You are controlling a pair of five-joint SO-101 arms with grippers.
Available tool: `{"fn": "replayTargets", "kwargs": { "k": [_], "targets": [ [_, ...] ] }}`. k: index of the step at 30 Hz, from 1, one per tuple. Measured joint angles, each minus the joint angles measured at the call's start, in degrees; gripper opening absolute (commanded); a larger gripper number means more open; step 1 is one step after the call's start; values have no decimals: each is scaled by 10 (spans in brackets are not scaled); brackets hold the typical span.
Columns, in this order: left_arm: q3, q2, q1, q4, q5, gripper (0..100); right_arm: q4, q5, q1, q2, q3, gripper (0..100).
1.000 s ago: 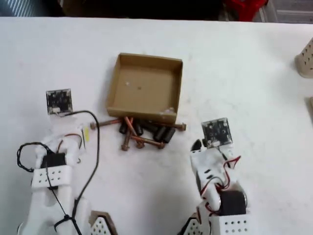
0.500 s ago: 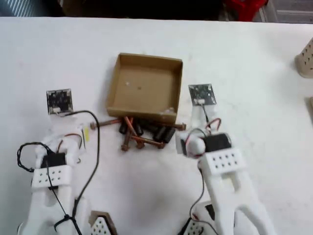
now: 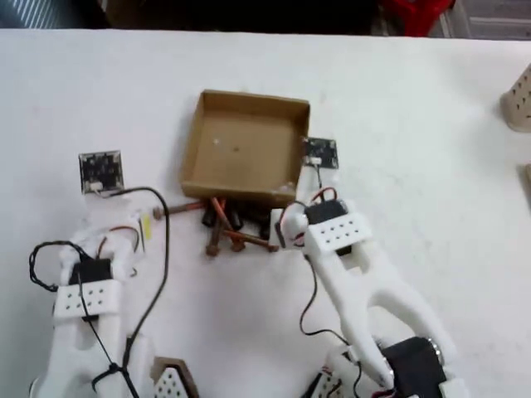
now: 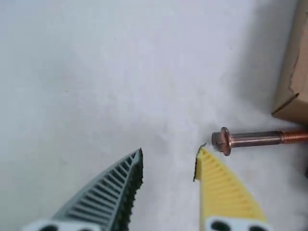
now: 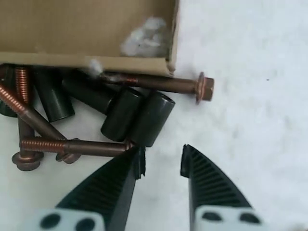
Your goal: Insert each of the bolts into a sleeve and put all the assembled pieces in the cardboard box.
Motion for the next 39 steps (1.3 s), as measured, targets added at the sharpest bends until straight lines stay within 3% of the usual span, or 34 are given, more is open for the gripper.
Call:
{"fn": "replayTargets", "kwargs": {
  "k": [23, 31, 39],
  "targets": [
    [0, 0, 0, 0, 0, 204, -123, -4, -4, 11, 27, 138],
    [0, 0, 0, 0, 0, 204, -125, -4, -3, 63, 25, 137],
    [0, 0, 0, 0, 0, 203, -53, -4, 8, 201, -92, 137]
  ]
}}
